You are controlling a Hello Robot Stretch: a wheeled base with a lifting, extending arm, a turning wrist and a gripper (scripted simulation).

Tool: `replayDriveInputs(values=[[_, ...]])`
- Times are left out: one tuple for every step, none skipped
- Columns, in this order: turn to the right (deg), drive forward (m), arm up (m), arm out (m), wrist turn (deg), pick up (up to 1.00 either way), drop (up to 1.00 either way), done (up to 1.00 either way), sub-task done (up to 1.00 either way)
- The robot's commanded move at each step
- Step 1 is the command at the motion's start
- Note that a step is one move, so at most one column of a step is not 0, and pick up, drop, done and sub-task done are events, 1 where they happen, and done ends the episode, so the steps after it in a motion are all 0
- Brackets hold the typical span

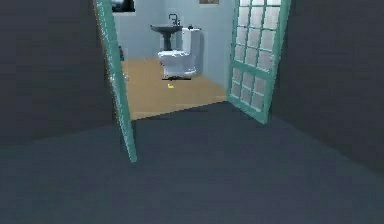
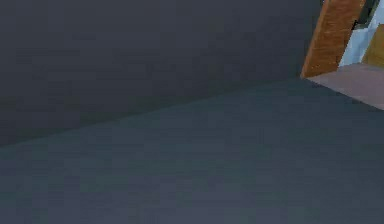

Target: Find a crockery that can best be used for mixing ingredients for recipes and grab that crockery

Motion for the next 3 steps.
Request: replayDriveInputs(values=[[0.0,1.0,0.0,0.0,0.0,0.0,0.0,0.0,0.0],[0.0,0.75,0.0,0.0,0.0,0.0,0.0,0.0,0.0],[-21.0,0.0,0.0,0.0,0.0,0.0,0.0,0.0,0.0]])
